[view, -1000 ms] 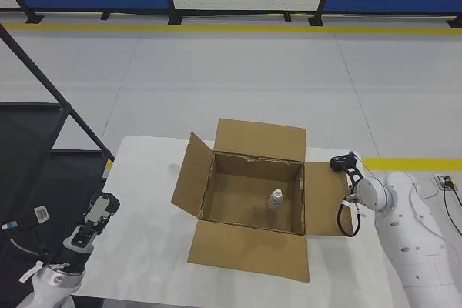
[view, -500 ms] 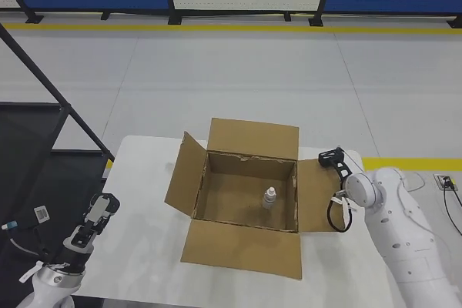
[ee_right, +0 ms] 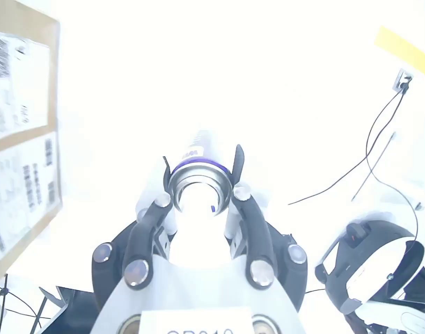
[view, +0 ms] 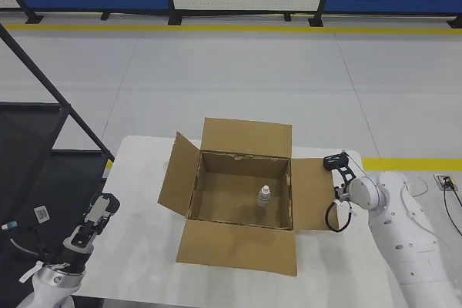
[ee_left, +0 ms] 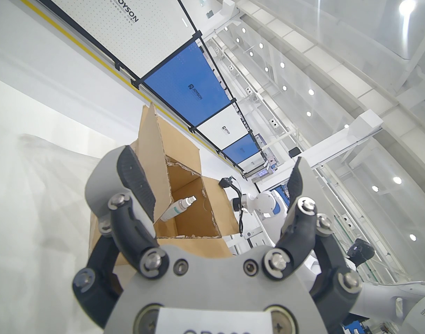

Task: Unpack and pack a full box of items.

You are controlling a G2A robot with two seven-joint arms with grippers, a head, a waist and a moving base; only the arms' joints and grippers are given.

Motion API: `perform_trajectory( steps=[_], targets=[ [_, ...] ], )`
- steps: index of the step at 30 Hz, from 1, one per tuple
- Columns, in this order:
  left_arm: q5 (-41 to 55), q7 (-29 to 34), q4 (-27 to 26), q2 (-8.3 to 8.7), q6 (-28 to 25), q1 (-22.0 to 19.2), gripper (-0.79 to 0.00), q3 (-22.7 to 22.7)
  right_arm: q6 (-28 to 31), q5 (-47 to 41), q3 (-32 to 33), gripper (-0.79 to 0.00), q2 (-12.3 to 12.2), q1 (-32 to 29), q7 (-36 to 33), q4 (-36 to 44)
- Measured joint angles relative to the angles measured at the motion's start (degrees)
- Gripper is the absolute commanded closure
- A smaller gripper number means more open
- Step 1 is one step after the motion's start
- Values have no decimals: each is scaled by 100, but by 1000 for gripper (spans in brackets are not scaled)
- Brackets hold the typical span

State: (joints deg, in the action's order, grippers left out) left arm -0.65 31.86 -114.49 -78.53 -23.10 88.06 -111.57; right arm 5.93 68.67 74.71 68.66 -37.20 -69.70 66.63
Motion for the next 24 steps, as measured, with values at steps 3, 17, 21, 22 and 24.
perform_trajectory(
  steps=[3, 17, 21, 22, 24],
  targets=[
    [0, 0, 0, 0, 0, 0, -785, 0, 76, 4, 186, 0, -64, -251, -76, 195],
    [0, 0, 0, 0, 0, 0, -785, 0, 246, 9, 309, 0, -158, -399, -166, 339],
    [0, 0, 0, 0, 0, 0, -785, 0, 233, 7, 249, -369, -159, -341, -259, 314],
    [0, 0, 0, 0, 0, 0, -785, 0, 224, 3, 235, -440, -159, -325, -256, 295],
    [0, 0, 0, 0, 0, 0, -785, 0, 210, -7, 217, -785, -158, -302, -240, 268]
  ],
)
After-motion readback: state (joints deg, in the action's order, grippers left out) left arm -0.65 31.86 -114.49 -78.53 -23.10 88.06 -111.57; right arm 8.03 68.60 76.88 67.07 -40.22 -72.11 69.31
